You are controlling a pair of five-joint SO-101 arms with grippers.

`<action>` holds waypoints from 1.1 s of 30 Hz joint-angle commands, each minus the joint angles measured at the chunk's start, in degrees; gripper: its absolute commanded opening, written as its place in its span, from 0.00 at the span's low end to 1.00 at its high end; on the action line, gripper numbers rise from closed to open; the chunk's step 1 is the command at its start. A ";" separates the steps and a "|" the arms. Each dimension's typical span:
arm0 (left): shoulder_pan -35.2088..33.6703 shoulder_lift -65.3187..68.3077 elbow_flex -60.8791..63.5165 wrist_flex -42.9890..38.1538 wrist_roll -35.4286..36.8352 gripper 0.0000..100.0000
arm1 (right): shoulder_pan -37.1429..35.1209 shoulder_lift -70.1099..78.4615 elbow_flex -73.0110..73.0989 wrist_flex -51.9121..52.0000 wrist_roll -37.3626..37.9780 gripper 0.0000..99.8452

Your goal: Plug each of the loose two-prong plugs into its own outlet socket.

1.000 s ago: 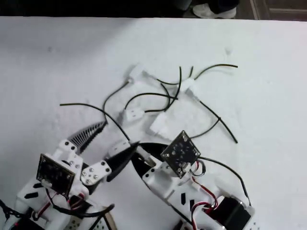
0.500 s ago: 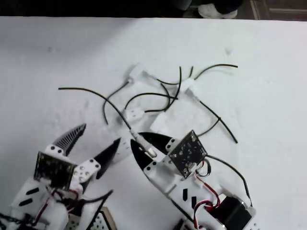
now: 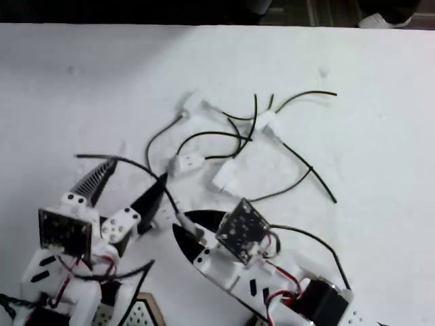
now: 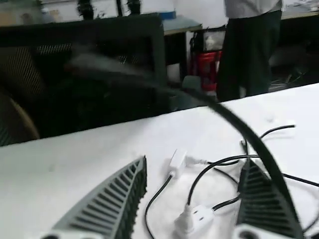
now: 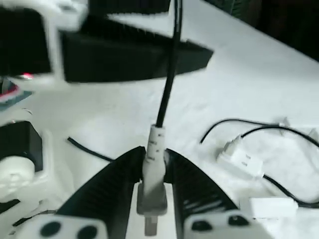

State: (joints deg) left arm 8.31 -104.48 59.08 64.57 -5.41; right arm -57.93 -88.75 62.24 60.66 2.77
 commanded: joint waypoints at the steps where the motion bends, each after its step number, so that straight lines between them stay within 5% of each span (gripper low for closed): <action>1: 6.64 0.04 -6.15 3.34 0.53 0.29 | -0.66 0.31 -0.26 -0.13 0.53 0.02; 9: 18.68 0.04 -7.38 7.03 0.35 0.29 | -0.48 0.31 -0.09 -1.27 0.53 0.02; 20: 20.44 -0.04 -8.53 8.18 -8.53 0.23 | 2.95 0.31 0.00 -1.27 0.53 0.02; 24: 12.97 -0.04 -11.60 8.79 -9.85 0.24 | 5.14 0.31 0.00 -1.27 0.53 0.02; 33: -15.08 -0.04 -12.04 14.77 -10.11 0.23 | 10.51 13.85 -0.18 -8.40 -0.09 0.02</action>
State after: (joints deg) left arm 4.26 -104.48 48.62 75.03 -14.81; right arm -48.35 -81.80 62.59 55.91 2.77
